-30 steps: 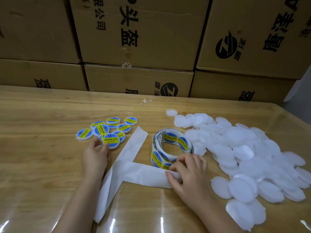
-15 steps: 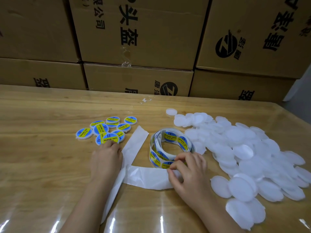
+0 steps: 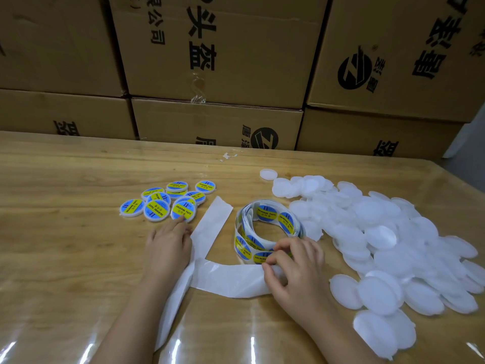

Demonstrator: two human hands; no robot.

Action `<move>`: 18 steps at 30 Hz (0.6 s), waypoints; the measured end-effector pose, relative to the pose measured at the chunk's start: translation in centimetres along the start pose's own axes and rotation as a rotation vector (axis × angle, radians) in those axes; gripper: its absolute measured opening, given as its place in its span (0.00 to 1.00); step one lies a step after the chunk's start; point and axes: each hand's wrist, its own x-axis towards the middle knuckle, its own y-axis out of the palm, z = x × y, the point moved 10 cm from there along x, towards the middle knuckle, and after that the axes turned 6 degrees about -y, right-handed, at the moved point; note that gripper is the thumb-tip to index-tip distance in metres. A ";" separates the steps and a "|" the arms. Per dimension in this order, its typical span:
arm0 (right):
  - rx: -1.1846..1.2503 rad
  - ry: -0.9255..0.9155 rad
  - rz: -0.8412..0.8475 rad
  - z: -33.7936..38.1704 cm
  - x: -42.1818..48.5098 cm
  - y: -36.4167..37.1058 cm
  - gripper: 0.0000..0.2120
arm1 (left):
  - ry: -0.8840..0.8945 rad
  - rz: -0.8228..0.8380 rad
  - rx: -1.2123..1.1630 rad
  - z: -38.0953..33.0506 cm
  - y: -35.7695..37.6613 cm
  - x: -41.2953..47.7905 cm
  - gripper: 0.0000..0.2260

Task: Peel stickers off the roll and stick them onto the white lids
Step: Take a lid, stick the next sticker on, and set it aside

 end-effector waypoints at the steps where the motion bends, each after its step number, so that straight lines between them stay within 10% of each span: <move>1: -0.001 -0.001 0.000 0.0 0.0 0.0 0.06 | -0.038 0.012 -0.063 0.3 -0.1 0.1 0.12; 7: -0.017 -0.010 -0.003 -0.2 0.0 0.3 0.05 | -0.124 -0.085 -0.472 -1.1 -3.4 0.2 0.10; 11: -0.061 -0.001 -0.011 -0.1 0.1 0.3 0.07 | 0.289 -0.327 -0.211 -9.2 -7.6 -2.9 0.11; 14: -0.092 0.026 -0.041 -0.4 0.2 -0.1 0.09 | 0.613 -0.262 -0.104 -15.6 -5.2 -7.7 0.11; 18: -0.106 0.068 -0.046 -1.0 -0.1 -0.2 0.10 | 0.598 -0.071 -0.147 -16.2 -1.1 -9.6 0.11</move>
